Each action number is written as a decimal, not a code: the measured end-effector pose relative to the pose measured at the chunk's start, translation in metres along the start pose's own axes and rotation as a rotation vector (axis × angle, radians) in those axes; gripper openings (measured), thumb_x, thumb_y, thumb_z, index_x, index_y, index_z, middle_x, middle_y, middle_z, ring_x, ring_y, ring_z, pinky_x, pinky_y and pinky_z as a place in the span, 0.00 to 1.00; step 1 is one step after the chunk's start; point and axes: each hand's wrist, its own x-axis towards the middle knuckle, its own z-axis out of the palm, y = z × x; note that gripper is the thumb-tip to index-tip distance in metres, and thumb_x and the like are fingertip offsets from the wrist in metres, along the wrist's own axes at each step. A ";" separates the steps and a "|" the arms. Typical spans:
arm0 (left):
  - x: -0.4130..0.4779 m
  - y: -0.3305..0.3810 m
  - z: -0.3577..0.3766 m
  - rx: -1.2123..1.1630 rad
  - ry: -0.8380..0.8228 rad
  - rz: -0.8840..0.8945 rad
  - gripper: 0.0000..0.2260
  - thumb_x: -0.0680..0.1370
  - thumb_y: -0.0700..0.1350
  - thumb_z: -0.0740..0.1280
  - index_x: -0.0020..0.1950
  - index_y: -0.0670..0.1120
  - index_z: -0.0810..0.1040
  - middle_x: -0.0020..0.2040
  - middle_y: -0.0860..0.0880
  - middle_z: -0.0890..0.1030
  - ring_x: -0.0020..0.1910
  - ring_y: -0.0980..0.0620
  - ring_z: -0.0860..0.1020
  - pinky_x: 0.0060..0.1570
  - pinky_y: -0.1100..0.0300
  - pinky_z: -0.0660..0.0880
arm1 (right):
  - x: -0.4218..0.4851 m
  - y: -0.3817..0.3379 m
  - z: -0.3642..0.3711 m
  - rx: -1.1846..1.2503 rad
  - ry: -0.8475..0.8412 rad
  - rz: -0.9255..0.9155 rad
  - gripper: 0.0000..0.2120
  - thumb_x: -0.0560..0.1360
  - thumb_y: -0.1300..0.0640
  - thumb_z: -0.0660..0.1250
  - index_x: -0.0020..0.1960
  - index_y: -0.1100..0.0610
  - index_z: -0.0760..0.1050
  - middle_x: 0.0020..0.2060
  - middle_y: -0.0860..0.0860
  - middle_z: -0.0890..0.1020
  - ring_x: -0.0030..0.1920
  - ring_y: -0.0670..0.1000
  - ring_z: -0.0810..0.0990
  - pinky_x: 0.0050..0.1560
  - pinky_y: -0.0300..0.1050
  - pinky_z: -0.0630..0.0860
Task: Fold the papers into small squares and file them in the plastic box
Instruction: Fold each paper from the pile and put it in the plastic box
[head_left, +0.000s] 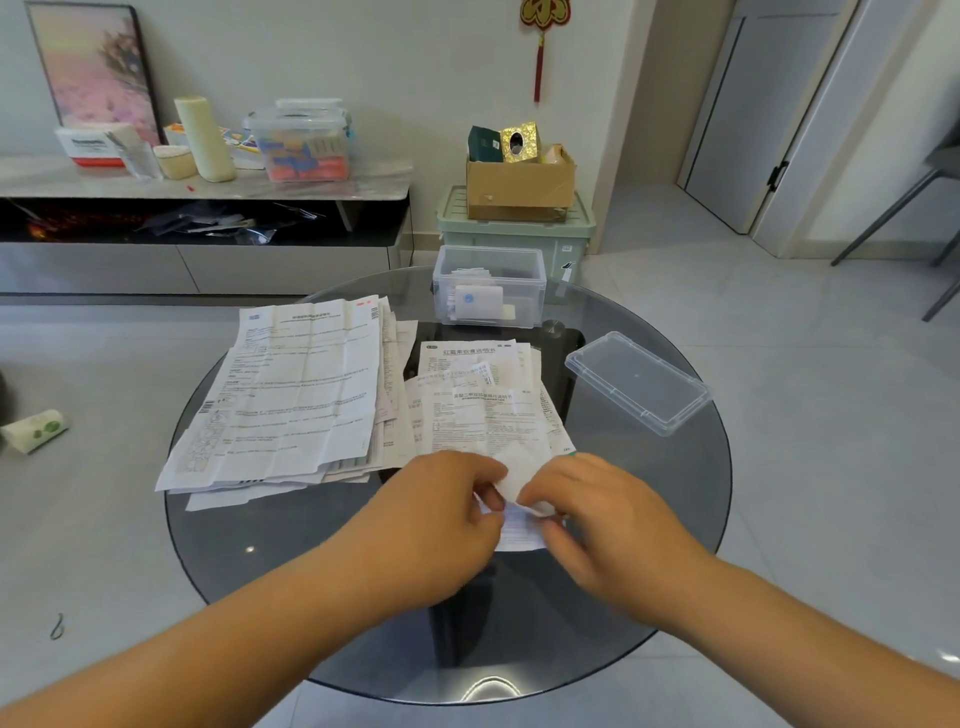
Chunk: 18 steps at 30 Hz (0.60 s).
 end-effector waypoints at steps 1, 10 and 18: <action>-0.004 -0.001 -0.001 0.093 0.036 0.042 0.08 0.78 0.50 0.67 0.57 0.56 0.79 0.53 0.59 0.77 0.51 0.57 0.76 0.53 0.64 0.75 | -0.001 0.000 0.000 0.022 0.012 -0.003 0.11 0.78 0.45 0.59 0.54 0.47 0.77 0.48 0.42 0.80 0.47 0.44 0.77 0.46 0.33 0.72; 0.001 -0.024 -0.001 0.268 0.094 0.205 0.10 0.80 0.58 0.65 0.53 0.55 0.82 0.48 0.58 0.79 0.48 0.58 0.73 0.49 0.64 0.70 | -0.008 -0.003 -0.009 0.132 -0.031 0.146 0.02 0.79 0.48 0.66 0.51 0.43 0.74 0.48 0.35 0.76 0.50 0.42 0.76 0.43 0.31 0.73; 0.017 -0.024 0.015 0.318 0.127 0.106 0.14 0.78 0.64 0.63 0.51 0.55 0.77 0.46 0.56 0.76 0.49 0.53 0.72 0.52 0.56 0.71 | 0.010 -0.002 -0.007 0.246 -0.012 0.392 0.14 0.74 0.41 0.72 0.56 0.42 0.73 0.45 0.40 0.78 0.47 0.46 0.76 0.50 0.43 0.75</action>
